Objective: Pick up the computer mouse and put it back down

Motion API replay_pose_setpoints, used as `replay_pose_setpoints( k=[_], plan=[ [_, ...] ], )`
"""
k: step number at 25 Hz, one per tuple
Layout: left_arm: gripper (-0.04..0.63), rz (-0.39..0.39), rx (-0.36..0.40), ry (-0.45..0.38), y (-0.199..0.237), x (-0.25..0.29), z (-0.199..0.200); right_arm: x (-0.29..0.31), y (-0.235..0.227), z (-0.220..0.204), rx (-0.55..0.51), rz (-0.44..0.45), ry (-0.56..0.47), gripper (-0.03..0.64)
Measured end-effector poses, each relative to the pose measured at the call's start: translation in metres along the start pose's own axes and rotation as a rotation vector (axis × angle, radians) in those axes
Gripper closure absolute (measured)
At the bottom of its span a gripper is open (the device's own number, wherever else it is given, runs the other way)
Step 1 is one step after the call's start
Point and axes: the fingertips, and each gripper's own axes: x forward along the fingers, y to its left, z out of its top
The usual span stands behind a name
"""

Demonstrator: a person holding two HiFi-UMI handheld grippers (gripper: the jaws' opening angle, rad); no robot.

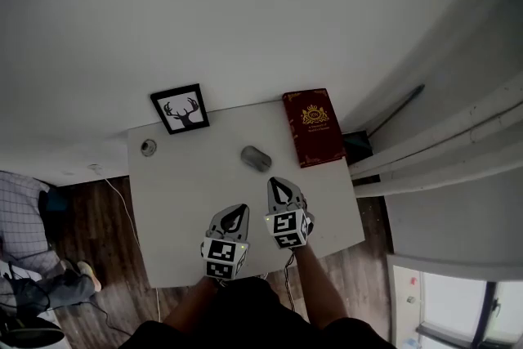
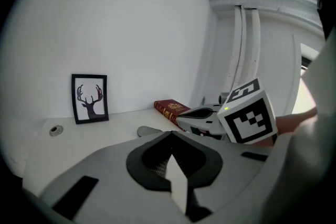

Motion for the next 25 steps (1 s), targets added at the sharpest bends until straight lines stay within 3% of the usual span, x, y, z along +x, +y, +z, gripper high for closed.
replay_pose_setpoints(
  k=[13, 25],
  plan=[
    [0.595, -0.018, 0.031, -0.084, -0.053, -0.027, 0.012, -0.105, 0.012, 0.005, 0.111, -0.011, -0.175, 0.597],
    [0.595, -0.008, 0.049, -0.077, -0.095, -0.076, -0.008, -0.194, 0.029, 0.028, 0.159, -0.054, -0.342, 0.597]
  ],
)
